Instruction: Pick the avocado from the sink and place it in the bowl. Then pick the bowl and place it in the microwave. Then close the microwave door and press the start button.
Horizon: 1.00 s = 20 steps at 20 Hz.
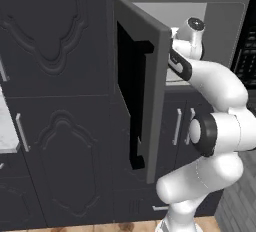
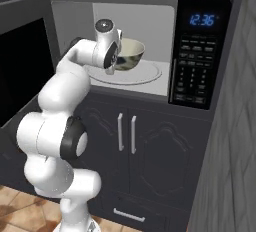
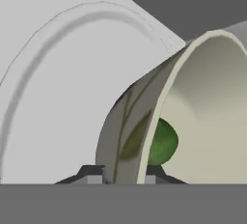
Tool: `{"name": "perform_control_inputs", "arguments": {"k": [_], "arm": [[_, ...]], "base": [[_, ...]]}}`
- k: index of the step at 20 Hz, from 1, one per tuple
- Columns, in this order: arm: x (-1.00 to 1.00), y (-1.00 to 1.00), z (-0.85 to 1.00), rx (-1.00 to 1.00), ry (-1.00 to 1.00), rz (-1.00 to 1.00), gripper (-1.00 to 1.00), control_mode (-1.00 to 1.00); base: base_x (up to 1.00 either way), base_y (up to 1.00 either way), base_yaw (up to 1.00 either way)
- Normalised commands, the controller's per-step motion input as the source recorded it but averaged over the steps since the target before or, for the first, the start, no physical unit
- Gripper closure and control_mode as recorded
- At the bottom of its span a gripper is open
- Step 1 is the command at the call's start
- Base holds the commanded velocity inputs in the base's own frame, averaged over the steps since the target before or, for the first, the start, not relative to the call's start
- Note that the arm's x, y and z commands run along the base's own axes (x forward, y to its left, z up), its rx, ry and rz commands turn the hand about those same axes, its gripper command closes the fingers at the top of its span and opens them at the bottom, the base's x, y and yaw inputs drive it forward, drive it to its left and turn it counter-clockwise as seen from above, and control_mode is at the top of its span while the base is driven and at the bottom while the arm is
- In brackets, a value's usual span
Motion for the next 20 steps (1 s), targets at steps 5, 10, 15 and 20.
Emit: {"name": "perform_control_inputs", "arguments": {"k": [5,10,15,20], "arm": [[0.86,-0.01,-0.59,0.00,0.09,0.00,1.00,-1.00],[0.11,-0.26,-0.86,0.00,0.01,0.05,1.00,-1.00],[0.03,-0.21,-0.99,-0.01,0.02,0.08,1.00,-1.00],[0.04,-0.07,-0.99,-0.05,0.06,0.10,1.00,-1.00]], "base": [[0.00,0.00,0.00],[0.00,0.00,0.00],[0.00,0.00,0.00],[0.00,0.00,0.00]]}}
